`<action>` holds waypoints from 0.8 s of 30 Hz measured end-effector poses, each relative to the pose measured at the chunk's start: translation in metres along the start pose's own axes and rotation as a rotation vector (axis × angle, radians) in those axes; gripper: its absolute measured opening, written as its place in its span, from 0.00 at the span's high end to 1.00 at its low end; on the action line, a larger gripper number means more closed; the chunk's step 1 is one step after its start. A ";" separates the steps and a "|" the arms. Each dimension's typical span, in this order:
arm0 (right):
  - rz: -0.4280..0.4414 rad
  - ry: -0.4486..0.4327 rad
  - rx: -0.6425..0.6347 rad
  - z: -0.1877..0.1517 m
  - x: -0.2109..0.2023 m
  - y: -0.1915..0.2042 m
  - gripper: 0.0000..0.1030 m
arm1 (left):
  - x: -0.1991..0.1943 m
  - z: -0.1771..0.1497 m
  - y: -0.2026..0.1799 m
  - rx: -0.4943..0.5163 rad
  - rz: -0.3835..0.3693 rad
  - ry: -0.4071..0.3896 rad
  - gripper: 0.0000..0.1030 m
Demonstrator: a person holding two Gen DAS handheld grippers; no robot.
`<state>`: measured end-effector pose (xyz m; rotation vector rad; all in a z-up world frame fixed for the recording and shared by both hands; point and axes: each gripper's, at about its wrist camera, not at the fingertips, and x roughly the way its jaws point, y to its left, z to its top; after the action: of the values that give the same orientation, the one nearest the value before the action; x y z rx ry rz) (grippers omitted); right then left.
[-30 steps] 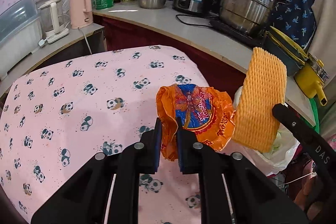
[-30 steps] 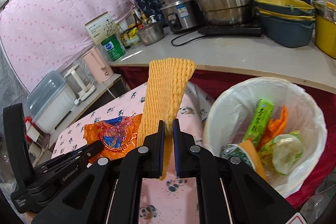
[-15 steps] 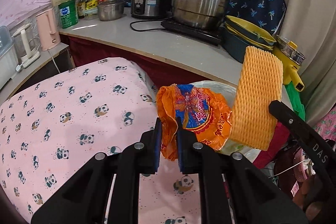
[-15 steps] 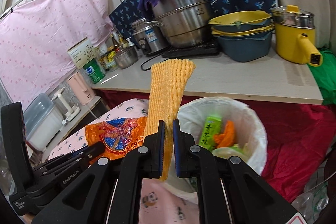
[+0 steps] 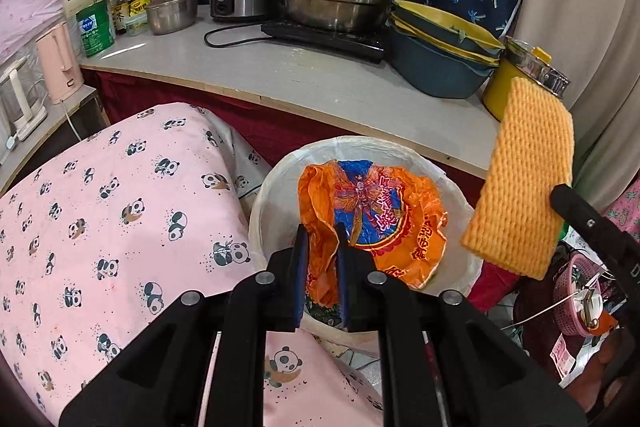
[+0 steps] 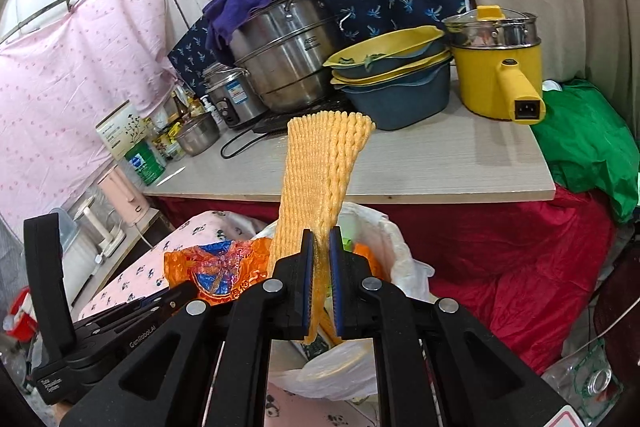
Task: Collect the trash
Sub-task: 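Open the left gripper over the bin while the right releases the foam sleeve into it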
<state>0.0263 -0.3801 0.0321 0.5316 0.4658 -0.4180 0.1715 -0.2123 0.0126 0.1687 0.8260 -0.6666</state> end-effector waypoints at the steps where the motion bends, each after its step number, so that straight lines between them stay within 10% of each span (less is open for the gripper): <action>1: -0.003 0.001 0.001 0.000 0.001 -0.002 0.92 | 0.004 0.000 -0.001 -0.001 -0.002 0.002 0.87; 13: -0.002 0.050 -0.029 -0.008 0.025 0.003 0.92 | 0.014 -0.004 0.005 0.009 0.078 -0.049 0.46; 24: 0.030 0.101 -0.091 -0.018 0.053 0.034 0.87 | -0.001 -0.005 0.019 0.013 0.125 -0.095 0.34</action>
<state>0.0809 -0.3563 0.0035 0.4720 0.5705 -0.3408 0.1791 -0.1948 0.0076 0.1970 0.7142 -0.5578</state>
